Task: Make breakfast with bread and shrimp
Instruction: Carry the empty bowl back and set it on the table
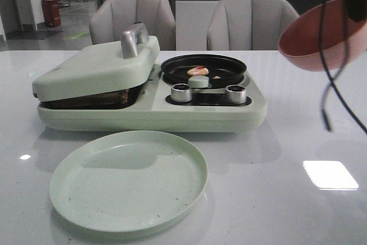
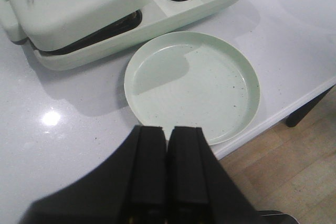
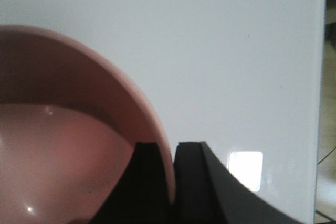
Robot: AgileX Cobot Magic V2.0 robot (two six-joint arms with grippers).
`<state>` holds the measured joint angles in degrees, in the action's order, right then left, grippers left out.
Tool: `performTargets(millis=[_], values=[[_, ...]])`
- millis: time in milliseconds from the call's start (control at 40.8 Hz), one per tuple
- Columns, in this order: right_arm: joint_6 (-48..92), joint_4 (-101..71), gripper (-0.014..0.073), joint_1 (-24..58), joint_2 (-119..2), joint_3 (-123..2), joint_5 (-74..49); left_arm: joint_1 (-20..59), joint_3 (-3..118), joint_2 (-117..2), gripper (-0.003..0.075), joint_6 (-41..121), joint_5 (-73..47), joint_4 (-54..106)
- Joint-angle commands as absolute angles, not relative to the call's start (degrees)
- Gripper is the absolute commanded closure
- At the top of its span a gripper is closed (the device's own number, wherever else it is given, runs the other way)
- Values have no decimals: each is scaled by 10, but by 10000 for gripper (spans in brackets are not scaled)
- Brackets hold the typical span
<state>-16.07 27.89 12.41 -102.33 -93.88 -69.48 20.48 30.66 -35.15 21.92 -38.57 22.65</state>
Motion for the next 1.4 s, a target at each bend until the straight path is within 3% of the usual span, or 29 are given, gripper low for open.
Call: performTargets(millis=[0,319,540,711,858,1128,1374], values=[[-149,248,549,88,-936,-870,-644,210,323,-352,619,216,-346,239],[-27,-4,549,-34,-887,-647,-466,210,323,-352,619,216,-346,239],[16,-70,549,-45,-890,-581,-348,210,323,-352,619,216,-346,239],[16,-70,535,-45,-905,-579,-338,210,323,-352,619,216,-346,239],[16,-70,429,-45,-934,-579,-339,210,323,-352,619,216,-346,239],[16,-58,109,-45,-923,-583,-343,210,323,-352,619,216,-346,239],[20,-45,121,-8,-838,-582,-364,210,323,-352,619,216,-346,239]])
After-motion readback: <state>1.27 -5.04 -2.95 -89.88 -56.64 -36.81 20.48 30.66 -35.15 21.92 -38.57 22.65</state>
